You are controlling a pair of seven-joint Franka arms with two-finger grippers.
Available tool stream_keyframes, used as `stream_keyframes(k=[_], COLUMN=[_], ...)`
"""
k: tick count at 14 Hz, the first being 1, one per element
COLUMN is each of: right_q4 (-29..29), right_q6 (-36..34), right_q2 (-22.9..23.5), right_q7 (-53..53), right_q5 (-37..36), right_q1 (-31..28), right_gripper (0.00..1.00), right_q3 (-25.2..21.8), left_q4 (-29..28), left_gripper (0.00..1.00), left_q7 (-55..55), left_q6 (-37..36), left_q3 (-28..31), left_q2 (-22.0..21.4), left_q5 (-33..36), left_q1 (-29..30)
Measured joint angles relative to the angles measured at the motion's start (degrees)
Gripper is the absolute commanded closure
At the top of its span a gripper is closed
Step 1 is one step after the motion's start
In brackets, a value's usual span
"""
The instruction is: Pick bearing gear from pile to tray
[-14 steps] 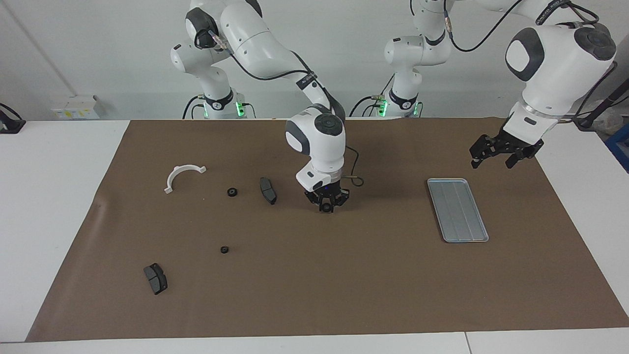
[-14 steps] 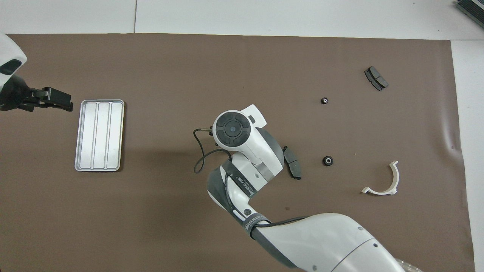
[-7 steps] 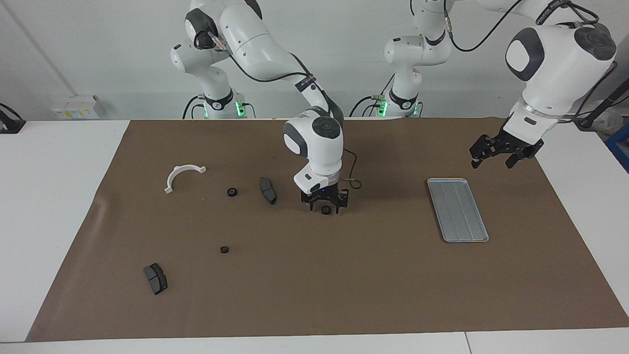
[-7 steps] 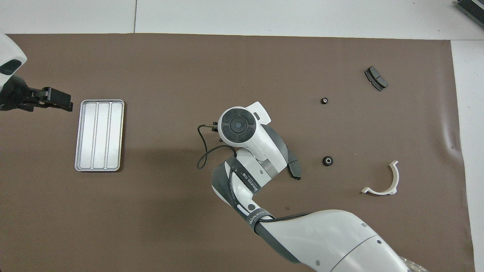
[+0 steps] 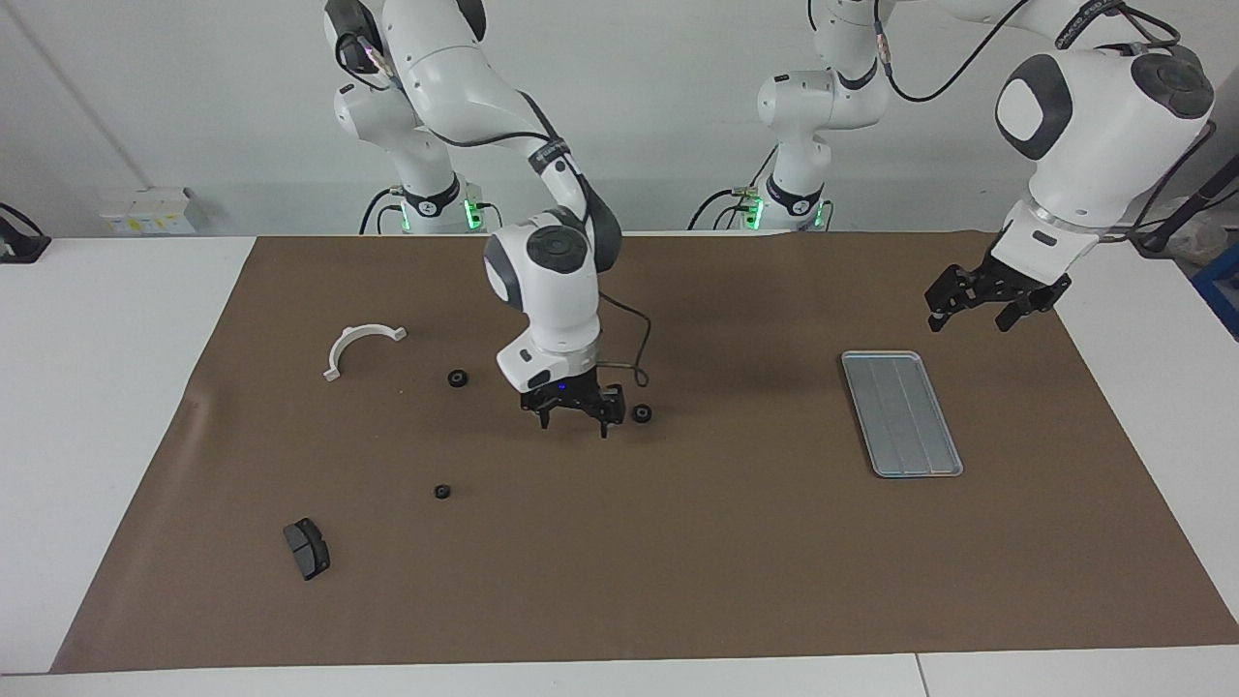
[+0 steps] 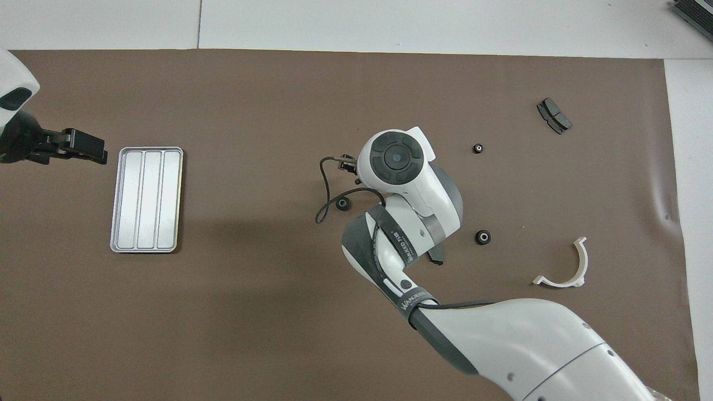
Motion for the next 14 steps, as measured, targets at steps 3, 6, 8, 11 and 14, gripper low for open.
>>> stream_keyframes(k=[3,6,8,11,14], right_q4=[-9.0,-15.5,-18.8,-22.9,-28.7], right_q6=[0.0,0.0,0.1,2.5,9.1], right_q2=[-7.4,-12.0,-14.0,-15.5,-16.2], right_q7=[-8.1,-12.8,-15.9,-20.8,-22.2], right_q5=[0.0,0.1,1.5,2.7,3.1], right_q1=[-5.0,-8.0,-9.3,-11.0,-11.3], right_gripper=[0.00,0.00,0.00,0.00,0.00], right_q3=[0.0,0.0,0.0,0.0,0.1], left_q4=[0.0,0.0,0.0,0.0,-1.1], left_gripper=[0.00,0.00,0.00,0.00,0.00], left_q7=[0.0,0.0,0.0,-0.3,-9.4], left_q6=[0.0,0.0,0.2,1.6,5.7], left_q3=[0.0,0.0,-0.6,-1.5,-1.8], left_q2=[0.0,0.0,-0.1,-0.3,-0.3], left_q5=[0.0,0.0,0.0,0.0,-0.1], left_q1=[0.0,0.0,-0.2,-3.1,-11.3])
